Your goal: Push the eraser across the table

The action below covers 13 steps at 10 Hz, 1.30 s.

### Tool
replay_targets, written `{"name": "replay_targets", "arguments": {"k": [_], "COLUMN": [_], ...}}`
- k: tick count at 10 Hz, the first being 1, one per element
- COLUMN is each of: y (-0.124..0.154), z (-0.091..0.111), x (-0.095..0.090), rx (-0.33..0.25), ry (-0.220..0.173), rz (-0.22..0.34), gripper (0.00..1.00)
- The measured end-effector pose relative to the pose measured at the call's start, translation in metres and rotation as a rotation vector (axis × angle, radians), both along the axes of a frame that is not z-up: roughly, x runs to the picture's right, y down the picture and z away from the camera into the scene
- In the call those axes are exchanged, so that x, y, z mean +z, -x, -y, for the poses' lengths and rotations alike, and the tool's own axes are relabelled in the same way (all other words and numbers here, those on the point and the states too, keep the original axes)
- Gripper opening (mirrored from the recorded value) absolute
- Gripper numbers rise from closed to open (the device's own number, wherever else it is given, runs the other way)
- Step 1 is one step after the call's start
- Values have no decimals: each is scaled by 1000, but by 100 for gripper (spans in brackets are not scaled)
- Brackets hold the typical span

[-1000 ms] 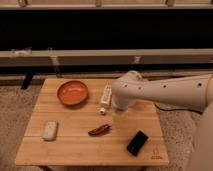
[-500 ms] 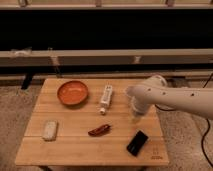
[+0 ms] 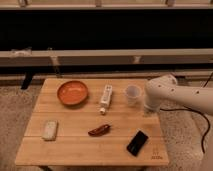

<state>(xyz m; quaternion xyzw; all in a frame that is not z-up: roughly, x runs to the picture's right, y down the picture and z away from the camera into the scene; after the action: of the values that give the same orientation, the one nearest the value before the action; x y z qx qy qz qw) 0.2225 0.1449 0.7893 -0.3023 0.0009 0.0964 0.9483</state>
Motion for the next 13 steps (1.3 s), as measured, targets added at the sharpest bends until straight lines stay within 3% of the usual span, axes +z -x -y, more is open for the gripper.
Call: {"name": "replay_targets", "arguments": {"k": [4,7,11,13], "y": [-22,-31,-50,-46], "z": [-40,-58,-77,-85], "x": [2,20,24,28], "rx": [28,45,73,69], "ry": [46,75,119,142], "rz": [-41,-77,-121,-120], "gripper": [0,0,0,0]}}
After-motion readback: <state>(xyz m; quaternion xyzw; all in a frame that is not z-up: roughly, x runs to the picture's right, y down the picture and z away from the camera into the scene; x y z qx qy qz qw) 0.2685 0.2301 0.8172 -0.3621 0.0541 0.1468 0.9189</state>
